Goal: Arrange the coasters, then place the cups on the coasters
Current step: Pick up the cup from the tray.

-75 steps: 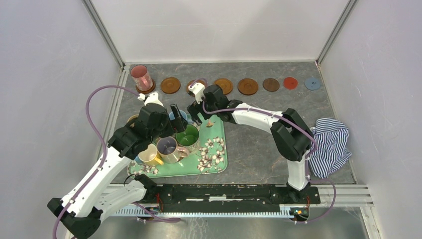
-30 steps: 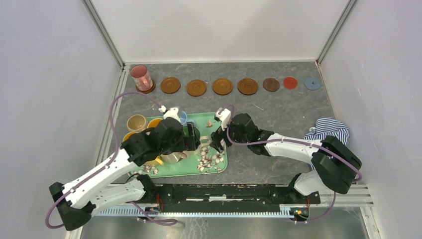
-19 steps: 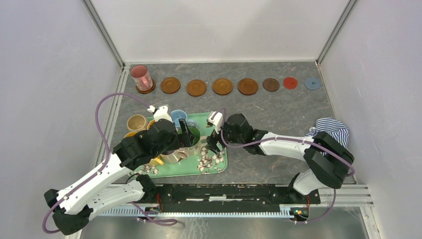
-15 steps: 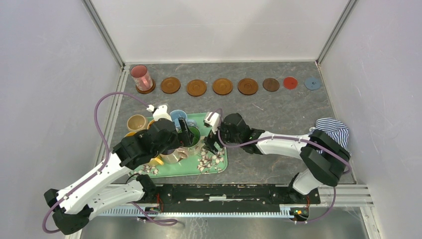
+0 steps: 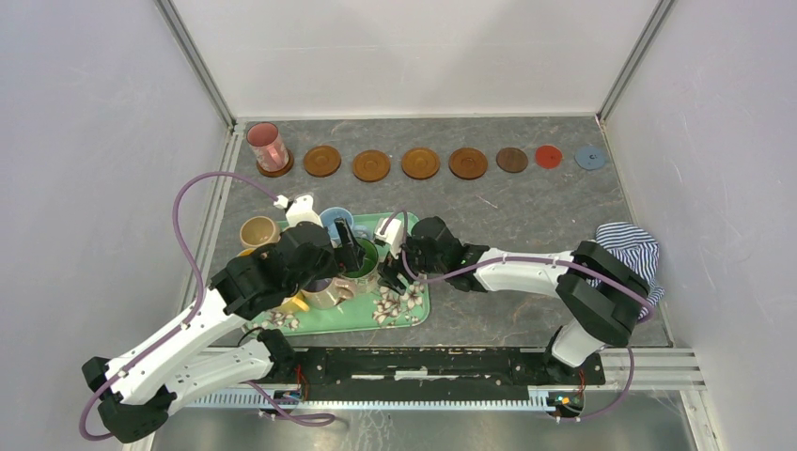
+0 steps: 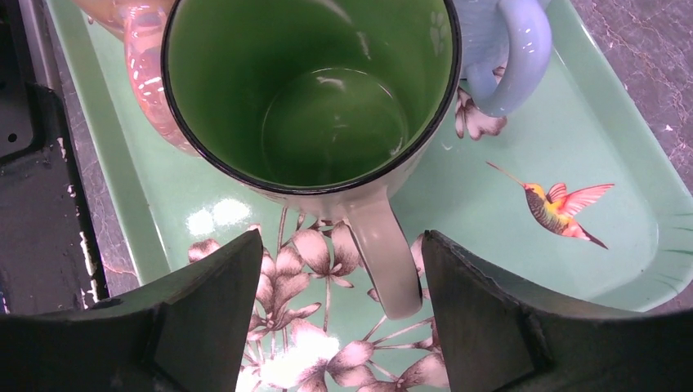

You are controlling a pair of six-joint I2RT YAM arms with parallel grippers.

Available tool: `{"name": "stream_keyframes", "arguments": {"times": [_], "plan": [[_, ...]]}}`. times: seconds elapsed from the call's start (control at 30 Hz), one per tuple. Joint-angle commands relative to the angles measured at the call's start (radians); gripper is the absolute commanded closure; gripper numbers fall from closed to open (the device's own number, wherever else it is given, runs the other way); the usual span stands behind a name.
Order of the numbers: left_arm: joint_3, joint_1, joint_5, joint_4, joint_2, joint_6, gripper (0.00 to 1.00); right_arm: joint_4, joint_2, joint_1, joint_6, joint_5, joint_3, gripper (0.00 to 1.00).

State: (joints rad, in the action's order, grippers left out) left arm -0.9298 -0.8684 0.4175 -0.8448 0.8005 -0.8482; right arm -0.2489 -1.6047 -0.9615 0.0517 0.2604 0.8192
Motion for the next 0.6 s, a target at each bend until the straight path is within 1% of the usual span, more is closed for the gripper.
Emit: {"name": "stream_keyframes", "arguments": {"times": [0.0, 0.1, 0.17, 0.27, 0.37, 0.57], "plan": [[-0.017, -0.004, 0.024, 0.032, -0.002, -0.028, 0.00, -0.008, -0.003, -0.005, 0.010, -0.023, 0.035, 0.23], [-0.015, -0.004, 0.020, 0.040, 0.001, -0.028, 0.00, -0.001, -0.004, -0.006, 0.004, -0.049, 0.039, 0.26], [-0.014, -0.004, 0.018, 0.046, 0.003, -0.024, 0.00, 0.002, -0.004, -0.007, 0.001, -0.064, 0.040, 0.30], [-0.015, -0.004, 0.014, 0.050, 0.010, -0.014, 0.00, 0.012, -0.003, -0.008, -0.004, -0.089, 0.043, 0.40], [-0.015, -0.004, 0.016, 0.053, 0.016, -0.008, 0.00, 0.013, 0.006, -0.009, -0.009, -0.103, 0.040, 0.46], [-0.015, -0.004, 0.027, 0.062, 0.019, 0.000, 0.00, 0.017, 0.049, -0.009, -0.018, -0.181, 0.015, 0.61]]}}
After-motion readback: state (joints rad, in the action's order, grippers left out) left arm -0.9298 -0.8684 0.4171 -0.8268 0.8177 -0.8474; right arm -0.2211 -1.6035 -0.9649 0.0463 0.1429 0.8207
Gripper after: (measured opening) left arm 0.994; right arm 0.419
